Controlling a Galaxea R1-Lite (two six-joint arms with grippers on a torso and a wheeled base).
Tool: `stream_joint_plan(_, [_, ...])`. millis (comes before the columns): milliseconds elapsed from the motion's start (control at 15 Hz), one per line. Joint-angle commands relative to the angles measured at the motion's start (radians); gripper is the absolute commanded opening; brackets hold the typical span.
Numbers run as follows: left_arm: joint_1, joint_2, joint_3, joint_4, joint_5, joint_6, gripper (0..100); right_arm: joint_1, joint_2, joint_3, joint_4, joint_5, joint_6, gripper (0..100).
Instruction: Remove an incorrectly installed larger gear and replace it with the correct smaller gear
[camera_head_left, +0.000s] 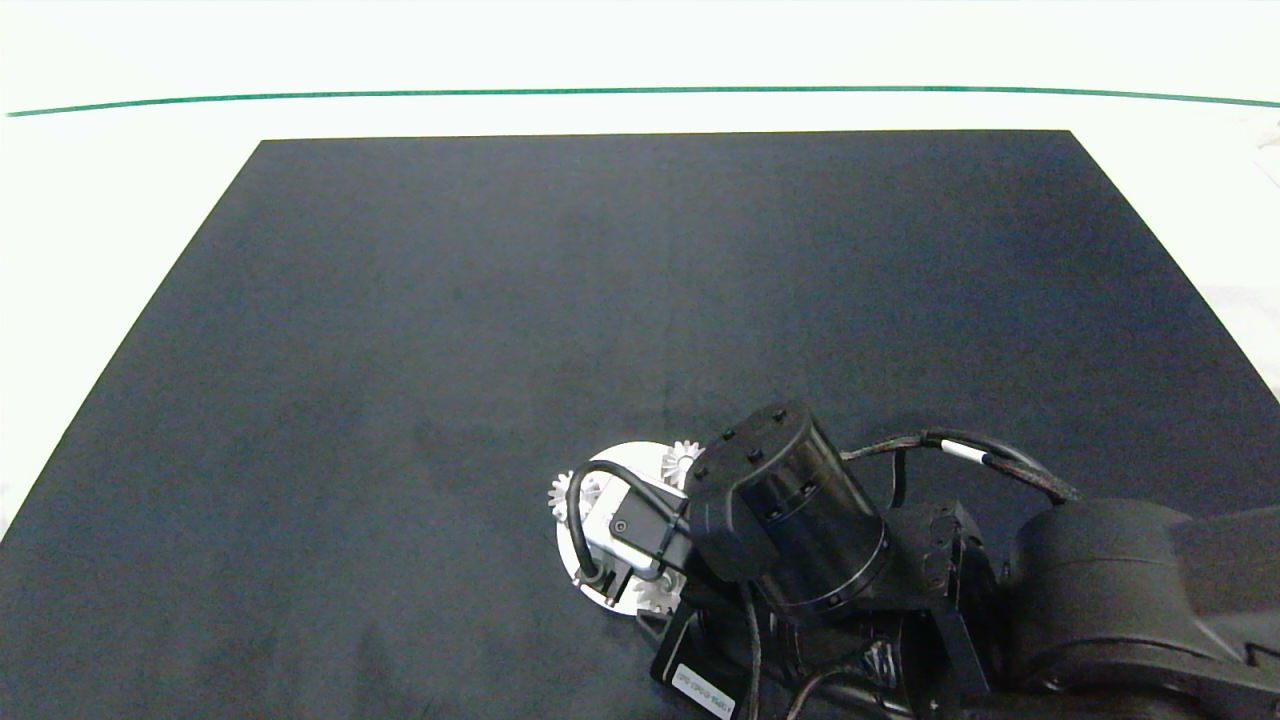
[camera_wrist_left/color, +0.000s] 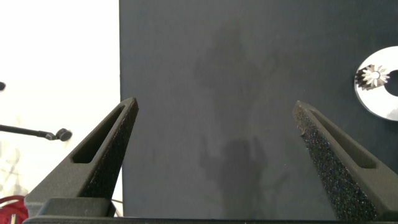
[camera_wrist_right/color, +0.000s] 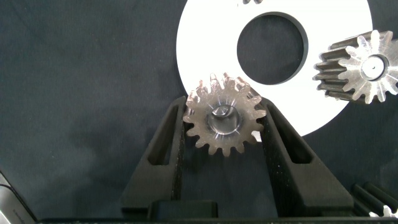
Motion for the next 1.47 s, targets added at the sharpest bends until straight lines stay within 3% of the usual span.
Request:
stream_joint_plan(67, [0.0, 0.0, 0.0, 0.005, 0.0, 0.003, 100, 0.002, -0.002, 0.002, 0.002, -0.001, -0.002, 28])
stream_joint_plan(1467, [-0.004, 0.0, 0.0, 0.005, 0.0, 0.003, 100, 0.001, -0.002, 0.012, 0.002, -0.007, 0.001, 28])
